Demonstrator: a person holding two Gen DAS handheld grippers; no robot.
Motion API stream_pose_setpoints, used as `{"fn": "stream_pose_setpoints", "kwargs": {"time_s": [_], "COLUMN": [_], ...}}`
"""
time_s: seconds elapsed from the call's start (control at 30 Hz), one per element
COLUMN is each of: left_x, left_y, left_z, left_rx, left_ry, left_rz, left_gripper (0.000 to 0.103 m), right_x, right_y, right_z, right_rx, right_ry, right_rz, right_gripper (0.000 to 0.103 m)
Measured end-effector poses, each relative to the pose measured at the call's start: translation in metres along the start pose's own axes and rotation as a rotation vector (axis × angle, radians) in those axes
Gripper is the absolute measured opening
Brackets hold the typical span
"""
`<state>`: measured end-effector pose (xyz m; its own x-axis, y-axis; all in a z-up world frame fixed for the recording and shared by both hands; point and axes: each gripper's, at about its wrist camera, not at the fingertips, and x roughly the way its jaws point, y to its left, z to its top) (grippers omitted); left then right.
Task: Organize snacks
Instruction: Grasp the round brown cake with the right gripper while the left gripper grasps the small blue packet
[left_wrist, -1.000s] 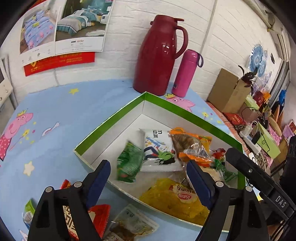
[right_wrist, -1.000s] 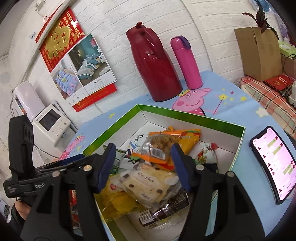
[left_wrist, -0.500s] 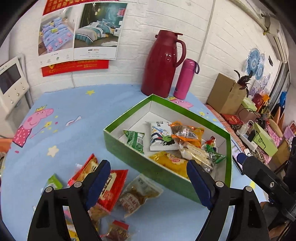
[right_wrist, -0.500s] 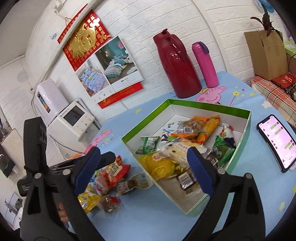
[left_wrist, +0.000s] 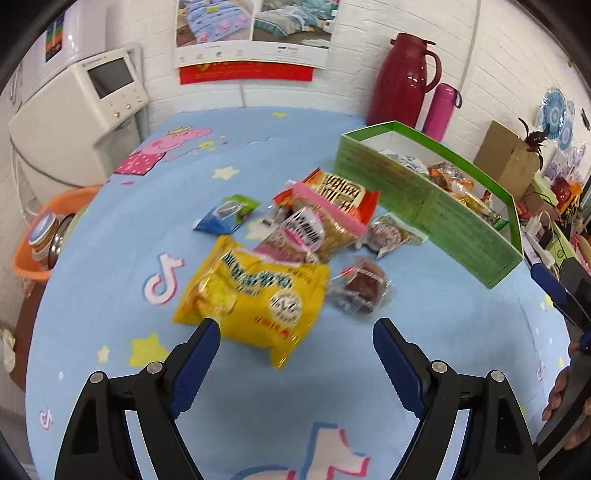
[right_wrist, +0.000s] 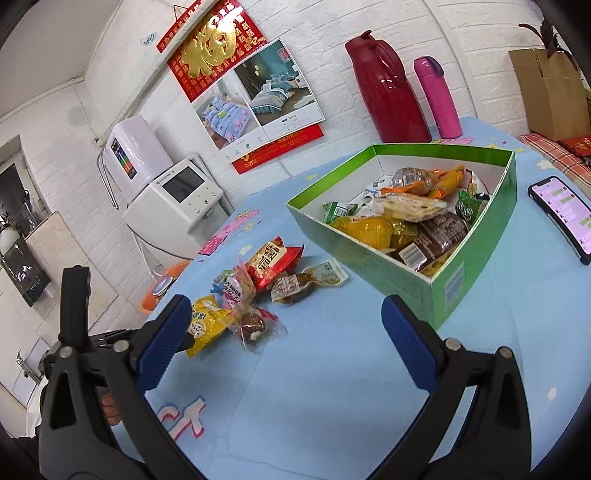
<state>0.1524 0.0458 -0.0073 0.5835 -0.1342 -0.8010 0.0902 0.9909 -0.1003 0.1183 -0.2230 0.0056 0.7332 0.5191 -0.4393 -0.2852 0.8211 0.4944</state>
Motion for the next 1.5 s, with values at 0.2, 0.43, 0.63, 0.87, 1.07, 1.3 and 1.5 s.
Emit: {"fn": "stream_pose_setpoints", "kwargs": {"time_s": [0.2,0.43,0.63,0.87,1.07,1.3,1.5], "left_x": [0.004,-0.003,-0.010,0.000,0.040,0.104,0.118], "left_y": [0.023,0.043,0.053,0.061,0.069,0.062,0.057], "left_z": [-0.023,-0.027,-0.012,0.029,0.079,0.100,0.094], "left_rx": [-0.015,-0.029,-0.014,0.028,0.109,0.197,0.208], "left_ry": [0.003,-0.028,-0.058,-0.081,-0.111,0.008,0.065], "left_rz": [0.021,0.000,-0.029,-0.044,-0.012,0.000,-0.015], "left_gripper": [0.087,0.087,0.087,0.087,0.086,0.072,0.038], "right_x": [0.027,0.068,0.110,0.142,0.149,0.131,0.128], "right_y": [0.016,0.048,0.066,0.079,0.073,0.066,0.064], "right_z": [-0.020,-0.033,-0.029,-0.031,-0.034,-0.035,-0.035], "right_rx": [-0.035,-0.173,-0.265,-0.361,-0.347,-0.323,-0.295], "right_ry": [0.093,0.209,0.290,0.362,0.389,0.367,0.360], "right_rz": [0.018,0.004,-0.034,-0.072,-0.069,-0.065,-0.053], "right_gripper": [0.102,0.102,0.102,0.090,0.046,0.044,0.043]}}
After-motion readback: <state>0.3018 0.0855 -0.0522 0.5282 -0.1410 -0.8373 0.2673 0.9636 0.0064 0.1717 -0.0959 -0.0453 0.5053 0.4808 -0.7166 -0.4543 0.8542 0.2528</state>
